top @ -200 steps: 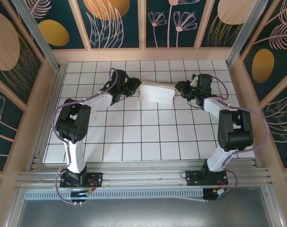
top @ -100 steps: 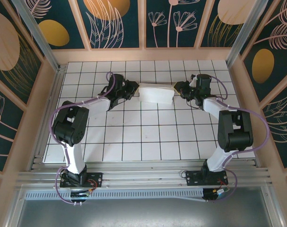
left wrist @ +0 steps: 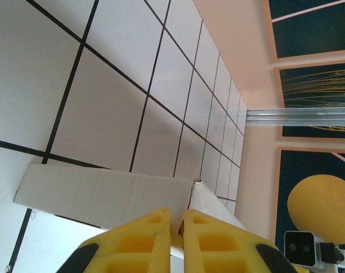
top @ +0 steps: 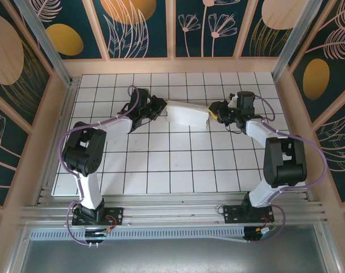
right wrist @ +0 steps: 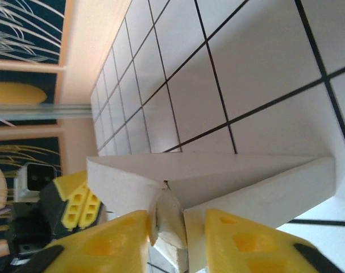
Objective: Fold the paper box
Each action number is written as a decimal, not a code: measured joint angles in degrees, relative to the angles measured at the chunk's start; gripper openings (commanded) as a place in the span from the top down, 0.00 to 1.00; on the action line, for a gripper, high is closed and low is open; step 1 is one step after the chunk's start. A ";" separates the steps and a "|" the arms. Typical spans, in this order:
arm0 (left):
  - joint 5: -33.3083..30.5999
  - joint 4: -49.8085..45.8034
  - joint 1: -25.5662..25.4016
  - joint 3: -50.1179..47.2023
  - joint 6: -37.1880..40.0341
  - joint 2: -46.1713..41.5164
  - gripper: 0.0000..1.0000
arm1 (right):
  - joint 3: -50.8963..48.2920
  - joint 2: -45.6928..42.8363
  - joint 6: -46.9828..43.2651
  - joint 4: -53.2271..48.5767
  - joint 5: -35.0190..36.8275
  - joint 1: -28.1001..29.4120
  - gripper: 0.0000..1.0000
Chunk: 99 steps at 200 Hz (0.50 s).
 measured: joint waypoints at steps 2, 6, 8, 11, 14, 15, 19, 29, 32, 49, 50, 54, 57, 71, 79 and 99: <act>0.00 0.00 0.00 0.07 -0.02 0.00 0.94 | -0.17 -0.15 0.33 0.13 0.07 0.02 0.79; 0.00 -0.04 0.00 0.09 -0.02 0.00 0.95 | -0.66 -0.39 0.92 0.66 -0.15 0.04 0.80; -0.02 -0.04 0.02 0.09 -0.04 0.00 0.96 | -0.83 -0.50 1.20 0.76 -0.11 0.07 0.81; 0.00 -0.02 0.04 0.09 -0.09 0.00 0.97 | -1.14 -0.68 1.22 1.07 -0.22 0.09 0.82; 0.00 -0.02 0.04 0.09 -0.04 0.00 0.98 | -1.51 -0.87 2.03 1.40 -0.22 0.13 0.83; 0.00 -0.02 0.04 0.09 -0.07 0.00 0.98 | -1.64 -0.96 2.05 1.44 -0.20 0.15 0.84; 0.02 0.02 0.04 0.09 -0.22 0.00 0.99 | -2.01 -1.11 2.47 1.86 -0.35 0.22 0.85; 0.02 0.13 0.04 0.09 -0.48 0.00 1.00 | -2.78 -1.42 3.72 2.80 -0.33 0.35 0.89; 0.02 0.17 0.04 0.09 -0.46 0.02 1.00 | -2.99 -1.42 3.82 3.28 -0.37 0.39 0.91; 0.00 0.79 0.04 -0.09 -0.94 0.11 1.00 | -4.24 -1.42 5.35 5.66 -0.35 0.57 0.95; 0.00 0.85 0.04 -0.13 -0.96 0.11 1.00 | -4.28 -1.42 5.33 5.75 -0.35 0.57 0.95; -0.02 1.25 0.04 -0.35 -1.09 0.11 1.00 | -4.55 -1.42 5.53 6.27 -0.35 0.59 0.95; 0.00 1.55 0.04 -0.55 -1.16 0.11 1.00 | -4.76 -1.42 5.49 6.71 -0.35 0.63 0.95; -0.11 3.37 0.04 -1.64 -1.42 0.09 1.00 | -5.14 -1.42 5.40 7.54 -0.31 0.70 0.96; -0.22 4.31 0.04 -2.32 -1.38 -0.09 1.00 | -5.27 -1.42 4.94 7.85 0.04 0.92 0.95; -0.70 4.98 0.02 -5.46 -0.96 -2.45 1.00 | -6.12 -2.56 2.75 8.00 1.66 2.25 0.93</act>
